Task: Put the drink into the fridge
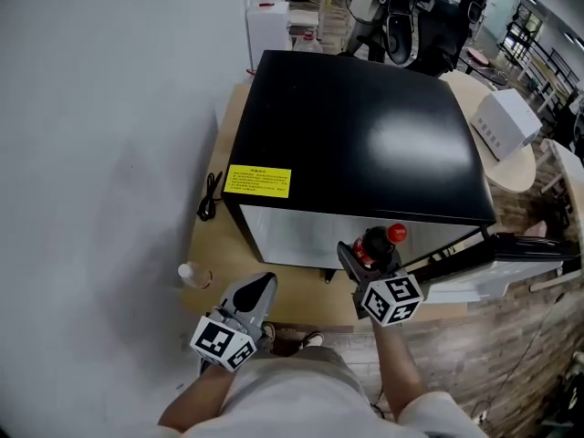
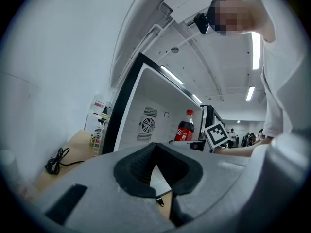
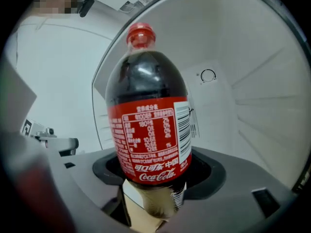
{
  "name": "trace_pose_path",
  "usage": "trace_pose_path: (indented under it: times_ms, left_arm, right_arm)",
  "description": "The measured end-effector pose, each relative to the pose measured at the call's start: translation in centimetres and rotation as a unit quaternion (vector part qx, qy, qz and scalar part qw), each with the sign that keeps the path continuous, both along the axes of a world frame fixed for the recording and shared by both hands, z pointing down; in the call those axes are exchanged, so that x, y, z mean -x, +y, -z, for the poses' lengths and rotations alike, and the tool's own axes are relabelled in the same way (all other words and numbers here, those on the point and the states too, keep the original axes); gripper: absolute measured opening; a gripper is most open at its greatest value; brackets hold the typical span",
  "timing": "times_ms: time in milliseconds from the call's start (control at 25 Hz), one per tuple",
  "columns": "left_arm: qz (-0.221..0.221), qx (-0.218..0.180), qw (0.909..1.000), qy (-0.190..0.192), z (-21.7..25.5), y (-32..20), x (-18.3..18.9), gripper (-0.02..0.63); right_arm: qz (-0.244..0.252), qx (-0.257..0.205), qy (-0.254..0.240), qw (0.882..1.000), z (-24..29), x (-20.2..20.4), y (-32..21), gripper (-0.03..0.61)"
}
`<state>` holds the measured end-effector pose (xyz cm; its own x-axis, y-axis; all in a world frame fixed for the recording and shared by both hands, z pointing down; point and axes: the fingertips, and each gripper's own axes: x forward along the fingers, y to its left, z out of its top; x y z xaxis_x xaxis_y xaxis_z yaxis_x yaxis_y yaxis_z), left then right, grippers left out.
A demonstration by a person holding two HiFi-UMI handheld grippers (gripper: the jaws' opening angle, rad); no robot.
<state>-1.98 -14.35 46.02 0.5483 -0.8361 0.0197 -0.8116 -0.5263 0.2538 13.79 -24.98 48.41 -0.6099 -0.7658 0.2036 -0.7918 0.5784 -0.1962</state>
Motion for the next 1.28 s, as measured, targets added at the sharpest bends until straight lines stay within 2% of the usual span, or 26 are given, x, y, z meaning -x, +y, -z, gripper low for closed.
trace_pose_path:
  times_ms: [320,480,840,1160,1280]
  left_arm:
    - [0.039,0.014,0.9991,-0.009,-0.6,0.2,1.2,0.012]
    - [0.064,0.022,0.9976,-0.016,-0.9,0.5,2.0,0.012]
    - [0.107,0.037,0.9932,-0.025,-1.2,1.2,3.4,0.012]
    - [0.119,0.043,0.9915,-0.028,-1.4,1.5,3.6,0.012]
    - [0.121,0.046,0.9911,-0.029,-1.5,1.6,3.7,0.012]
  right_arm:
    - [0.008,0.013,0.040,0.999,-3.4,0.0,-4.2,0.314]
    - [0.009,0.022,0.045,0.999,-4.8,-0.2,-6.0,0.314]
    - [0.010,0.020,0.081,0.996,-7.3,-0.1,-8.7,0.314]
    - [-0.001,0.042,0.091,0.995,-10.4,-0.3,-9.9,0.314]
    - [-0.010,0.031,0.103,0.994,-11.1,-0.6,-9.9,0.314]
